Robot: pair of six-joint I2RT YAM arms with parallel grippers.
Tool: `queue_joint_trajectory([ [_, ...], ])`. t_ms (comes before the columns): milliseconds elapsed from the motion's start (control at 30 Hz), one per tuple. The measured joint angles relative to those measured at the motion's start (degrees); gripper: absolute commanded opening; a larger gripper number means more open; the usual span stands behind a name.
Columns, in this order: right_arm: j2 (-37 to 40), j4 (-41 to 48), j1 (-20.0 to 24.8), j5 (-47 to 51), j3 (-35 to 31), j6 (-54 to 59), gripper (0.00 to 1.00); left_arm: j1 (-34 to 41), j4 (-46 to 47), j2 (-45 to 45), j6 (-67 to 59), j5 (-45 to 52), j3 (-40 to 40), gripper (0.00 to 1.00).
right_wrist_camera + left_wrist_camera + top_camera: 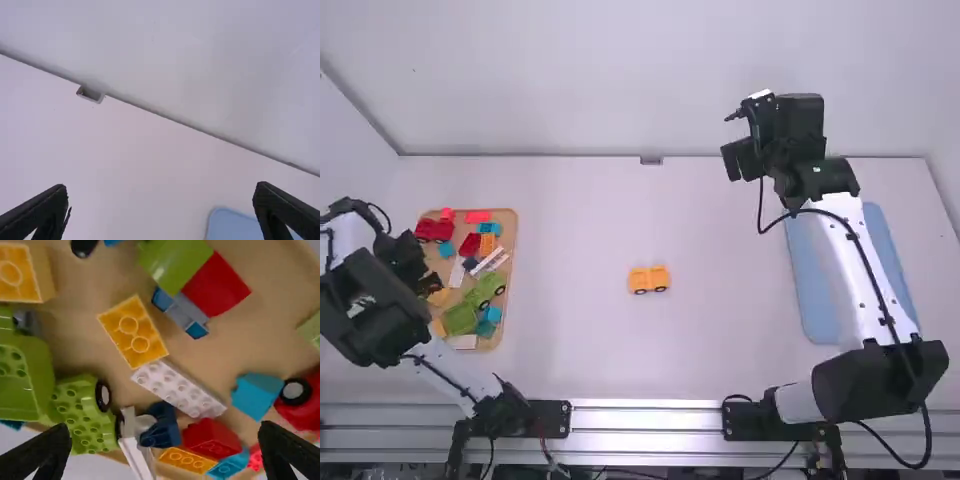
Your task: Assemble lego blocks to make yellow taxi
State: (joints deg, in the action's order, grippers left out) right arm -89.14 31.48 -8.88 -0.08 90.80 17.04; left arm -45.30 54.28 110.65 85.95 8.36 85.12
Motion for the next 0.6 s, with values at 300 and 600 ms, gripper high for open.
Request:
queue_joint_trajectory([
  [300,0.0,-0.04,0.0,-0.15,0.0,-0.02,0.99,0.04,0.61,0.0,10.67,-2.05,-4.31,0.99],
  [600,0.0,-0.44,0.0,-0.13,0.0,-0.09,0.98,0.04,-1.7,0.0,18.38,-2.54,-7.1,0.73],
])
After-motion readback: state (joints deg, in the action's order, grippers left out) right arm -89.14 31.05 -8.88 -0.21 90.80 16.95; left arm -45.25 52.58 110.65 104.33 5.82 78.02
